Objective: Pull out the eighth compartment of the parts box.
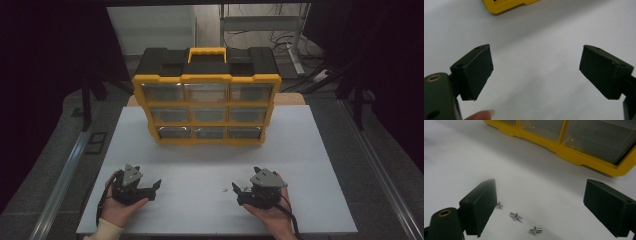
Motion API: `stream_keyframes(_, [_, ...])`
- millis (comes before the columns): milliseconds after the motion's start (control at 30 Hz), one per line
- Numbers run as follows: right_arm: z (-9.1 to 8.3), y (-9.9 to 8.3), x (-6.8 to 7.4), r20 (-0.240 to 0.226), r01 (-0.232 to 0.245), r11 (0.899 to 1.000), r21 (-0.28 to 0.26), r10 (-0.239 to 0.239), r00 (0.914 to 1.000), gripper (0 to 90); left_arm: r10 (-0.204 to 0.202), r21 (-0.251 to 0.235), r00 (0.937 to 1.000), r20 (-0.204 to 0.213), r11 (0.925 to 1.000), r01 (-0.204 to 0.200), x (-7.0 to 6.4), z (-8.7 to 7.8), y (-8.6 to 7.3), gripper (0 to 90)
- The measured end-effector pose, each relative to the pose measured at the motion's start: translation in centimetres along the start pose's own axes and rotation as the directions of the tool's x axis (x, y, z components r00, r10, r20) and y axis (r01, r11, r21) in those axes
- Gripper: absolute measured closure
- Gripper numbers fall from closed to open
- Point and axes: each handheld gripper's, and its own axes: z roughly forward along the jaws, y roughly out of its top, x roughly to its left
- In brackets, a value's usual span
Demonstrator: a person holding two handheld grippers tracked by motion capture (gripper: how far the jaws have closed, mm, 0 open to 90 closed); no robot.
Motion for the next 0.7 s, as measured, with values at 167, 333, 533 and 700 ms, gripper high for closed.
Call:
stream_keyframes(167, [0.3, 0.2, 0.4, 0.004, 0.005, 1.0, 0.001, -0.005, 1.0, 12.7, 0.009, 0.006, 0.9999, -0.006, 0.9999, -0.009, -0.2, 0.1, 0.0, 11.8])
stream_keyframes(333, [0.6, 0.5, 0.9, 0.006, 0.006, 1.0, -0.006, -0.006, 1.0, 13.2, 0.002, 0.003, 1.0, -0.009, 1.0, -0.002, 0.0, 0.0, 0.0, 11.2])
stream_keyframes(533, [0.9, 0.9, 1.6, 0.006, 0.008, 1.0, -0.017, -0.007, 1.0, 13.6, -0.001, 0.006, 1.0, -0.01, 1.0, 0.001, 0.0, 0.0, 0.0, 10.8])
stream_keyframes(700, [1.3, 1.2, 2.1, 0.002, 0.018, 1.0, -0.024, -0.018, 0.9998, 13.8, 0.0, 0.008, 1.0, -0.01, 1.0, 0.0, 0.0, 0.0, 0.0, 10.9])
